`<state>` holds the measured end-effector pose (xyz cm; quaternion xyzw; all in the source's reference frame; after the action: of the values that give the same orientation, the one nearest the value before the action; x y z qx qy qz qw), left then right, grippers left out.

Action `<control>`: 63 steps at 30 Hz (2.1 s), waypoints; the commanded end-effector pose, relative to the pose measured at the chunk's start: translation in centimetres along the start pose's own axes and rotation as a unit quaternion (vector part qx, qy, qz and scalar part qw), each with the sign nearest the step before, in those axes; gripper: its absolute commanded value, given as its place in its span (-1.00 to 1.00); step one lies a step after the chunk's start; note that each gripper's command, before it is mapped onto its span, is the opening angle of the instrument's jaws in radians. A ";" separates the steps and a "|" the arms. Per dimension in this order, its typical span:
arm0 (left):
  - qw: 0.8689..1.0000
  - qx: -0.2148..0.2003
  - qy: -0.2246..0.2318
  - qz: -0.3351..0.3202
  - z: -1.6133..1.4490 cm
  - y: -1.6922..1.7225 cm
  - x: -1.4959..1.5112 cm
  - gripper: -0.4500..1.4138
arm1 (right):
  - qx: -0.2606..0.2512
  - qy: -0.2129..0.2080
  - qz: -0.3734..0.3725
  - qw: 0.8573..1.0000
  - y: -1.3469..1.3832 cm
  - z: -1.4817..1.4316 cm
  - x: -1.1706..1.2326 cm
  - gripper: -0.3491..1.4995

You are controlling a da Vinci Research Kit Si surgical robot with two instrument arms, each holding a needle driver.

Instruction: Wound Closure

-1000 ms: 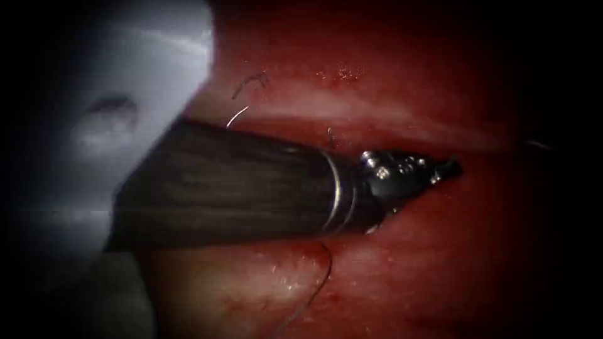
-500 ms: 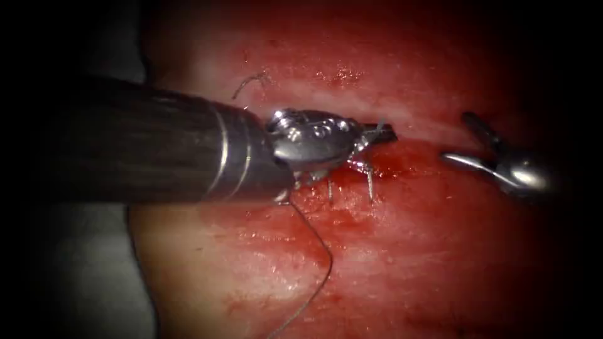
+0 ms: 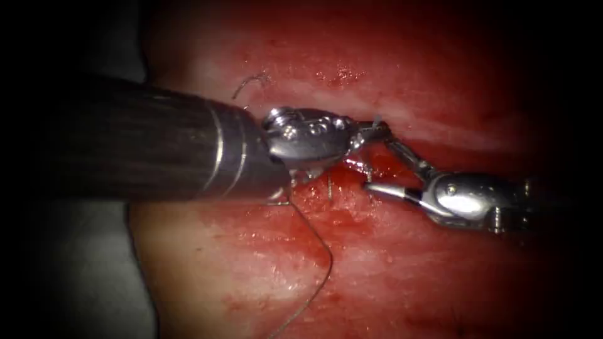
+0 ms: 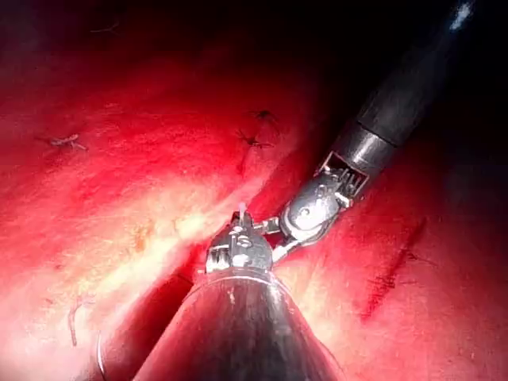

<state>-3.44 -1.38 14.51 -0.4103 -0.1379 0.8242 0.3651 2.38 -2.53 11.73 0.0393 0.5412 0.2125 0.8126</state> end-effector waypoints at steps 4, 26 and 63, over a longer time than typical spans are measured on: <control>1.000 -0.005 0.000 0.001 0.08 0.09 -0.06 -1.00 | -0.003 -0.001 0.002 1.000 -0.04 0.28 -0.01 0.82; 1.000 -0.019 0.007 0.000 0.12 0.09 -0.05 -1.00 | -0.027 0.018 0.004 0.999 0.10 0.53 0.06 0.76; 0.999 -0.049 0.011 0.003 -0.65 0.07 -0.14 -1.00 | -0.073 0.065 -0.009 0.995 0.35 0.07 0.33 0.87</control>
<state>-2.80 -1.53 14.07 -0.4387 -0.1714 0.8133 0.3415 2.42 -1.98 11.51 -0.0413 0.5813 0.2466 0.7743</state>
